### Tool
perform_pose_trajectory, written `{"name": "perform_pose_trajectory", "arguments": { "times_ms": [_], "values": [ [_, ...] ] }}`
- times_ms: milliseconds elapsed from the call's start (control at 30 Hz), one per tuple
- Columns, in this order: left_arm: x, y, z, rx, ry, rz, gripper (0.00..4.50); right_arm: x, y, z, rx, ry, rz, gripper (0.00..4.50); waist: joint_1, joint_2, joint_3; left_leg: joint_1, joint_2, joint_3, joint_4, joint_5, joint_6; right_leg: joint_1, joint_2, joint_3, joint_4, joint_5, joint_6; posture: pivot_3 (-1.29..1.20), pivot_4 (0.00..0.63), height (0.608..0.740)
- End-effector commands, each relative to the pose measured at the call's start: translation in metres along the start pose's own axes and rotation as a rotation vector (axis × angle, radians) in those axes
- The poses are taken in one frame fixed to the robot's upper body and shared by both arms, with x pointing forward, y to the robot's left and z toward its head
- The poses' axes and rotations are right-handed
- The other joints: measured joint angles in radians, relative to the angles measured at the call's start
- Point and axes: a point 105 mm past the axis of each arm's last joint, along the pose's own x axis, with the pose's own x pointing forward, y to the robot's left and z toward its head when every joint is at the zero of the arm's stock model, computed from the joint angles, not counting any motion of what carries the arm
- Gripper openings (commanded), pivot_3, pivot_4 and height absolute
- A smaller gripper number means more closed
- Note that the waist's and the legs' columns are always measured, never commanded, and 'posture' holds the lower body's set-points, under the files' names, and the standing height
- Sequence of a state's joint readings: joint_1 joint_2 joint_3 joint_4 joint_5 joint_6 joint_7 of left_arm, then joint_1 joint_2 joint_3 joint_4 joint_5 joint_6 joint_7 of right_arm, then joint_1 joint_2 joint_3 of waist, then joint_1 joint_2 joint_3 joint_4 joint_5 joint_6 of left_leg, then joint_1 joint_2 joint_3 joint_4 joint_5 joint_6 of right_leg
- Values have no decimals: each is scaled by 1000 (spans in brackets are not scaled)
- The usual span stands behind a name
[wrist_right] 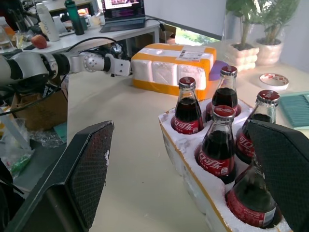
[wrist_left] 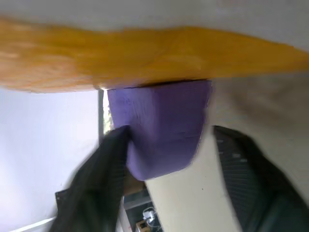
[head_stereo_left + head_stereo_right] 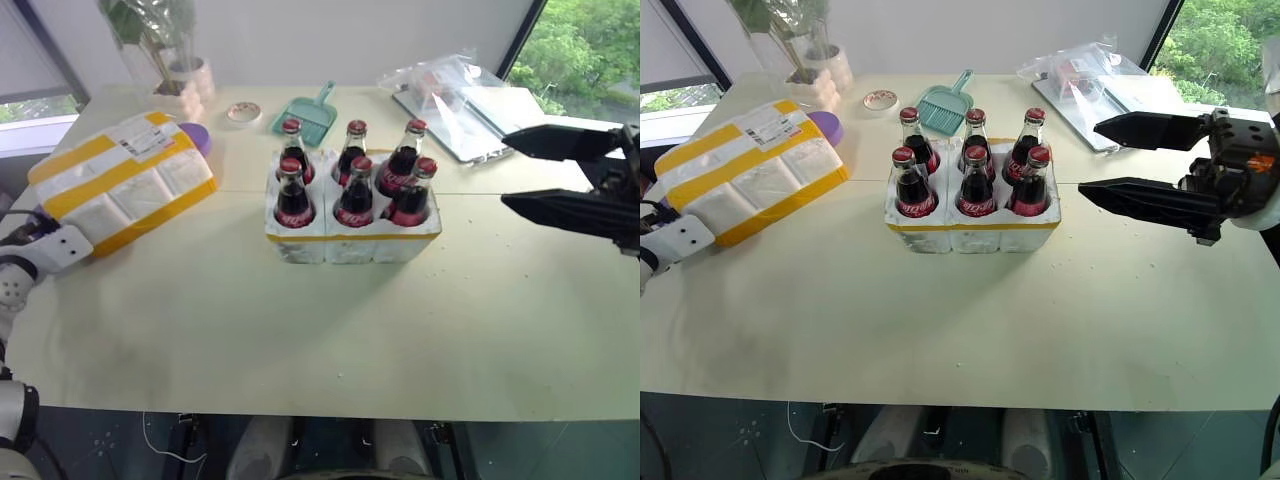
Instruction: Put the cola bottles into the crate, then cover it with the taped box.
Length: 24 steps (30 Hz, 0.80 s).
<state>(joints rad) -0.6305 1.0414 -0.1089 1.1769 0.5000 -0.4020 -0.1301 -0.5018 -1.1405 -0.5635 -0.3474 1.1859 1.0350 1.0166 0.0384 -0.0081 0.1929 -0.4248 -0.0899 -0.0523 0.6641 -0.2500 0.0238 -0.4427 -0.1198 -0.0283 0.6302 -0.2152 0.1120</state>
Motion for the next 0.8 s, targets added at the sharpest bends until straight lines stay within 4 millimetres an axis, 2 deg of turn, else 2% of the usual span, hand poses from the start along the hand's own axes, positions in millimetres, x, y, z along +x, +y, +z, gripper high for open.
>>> {"name": "perform_pose_trajectory", "arguments": {
  "times_ms": [33, 133, 200, 267, 367, 433, 567, 667, 800],
  "values": [
    [-2, 20, -3, 12, 11, 55, 1310, -2, 6, 9, -48, -13, 2, 4500, 0, -1, 0, 0, 0, 0, 0, 0, 0, 0, 0, 0, 0, 0, 0, 0, 150, 738],
    [-2, 36, 0, -6, 0, 100, 1310, -2, 7, 7, -20, -14, 13, 4500, 0, -2, -1, 0, 0, 0, 0, 0, 0, 0, 0, 0, 0, 0, 0, 0, 150, 738],
    [-4, 60, 11, -11, -50, 162, 1310, -3, 6, 4, 0, 4, 8, 4500, 0, -2, -1, 0, 0, 0, 0, 0, 0, 0, 0, 0, 0, 0, 0, 0, 150, 738],
    [-7, 76, 20, -12, -92, 201, 1310, -4, 5, 1, -10, 25, -3, 4500, 0, -3, -1, 0, 0, 0, 0, 0, 0, 0, 0, 0, 0, 0, 0, 0, 150, 738],
    [-23, 128, 64, -31, -285, 308, 1310, -5, -3, -5, -25, 53, -47, 4500, 0, -5, -1, -1, 0, 0, 0, 0, 0, 0, 0, 0, 0, 0, 0, 0, 150, 738],
    [-37, 150, 95, -33, -402, 342, 1310, -5, -5, -8, -21, 56, -49, 4500, 3, -5, -1, -1, 0, 0, 1, 0, 0, 0, -1, 0, 0, 0, 0, 0, 150, 738],
    [-60, 159, 150, -2, -576, 312, 1310, -4, -8, -15, -17, 67, -57, 4500, -1, -5, -1, -1, 0, 0, 2, 0, 0, 0, -1, 1, -1, 0, 0, 0, 150, 738],
    [-80, 153, 190, 31, -695, 257, 1310, -3, -12, -19, -17, 66, -64, 4500, -7, -4, -1, -1, 0, 0, 2, 0, 1, 0, 0, 1, 0, 0, 0, 0, 150, 738],
    [-107, 140, 231, 67, -826, 199, 1310, -2, -16, -21, -15, 57, -79, 4500, -14, -4, -1, -1, 0, 0, 2, 0, 1, 0, 1, 0, 0, 0, 0, 0, 150, 738]
  ]
}}
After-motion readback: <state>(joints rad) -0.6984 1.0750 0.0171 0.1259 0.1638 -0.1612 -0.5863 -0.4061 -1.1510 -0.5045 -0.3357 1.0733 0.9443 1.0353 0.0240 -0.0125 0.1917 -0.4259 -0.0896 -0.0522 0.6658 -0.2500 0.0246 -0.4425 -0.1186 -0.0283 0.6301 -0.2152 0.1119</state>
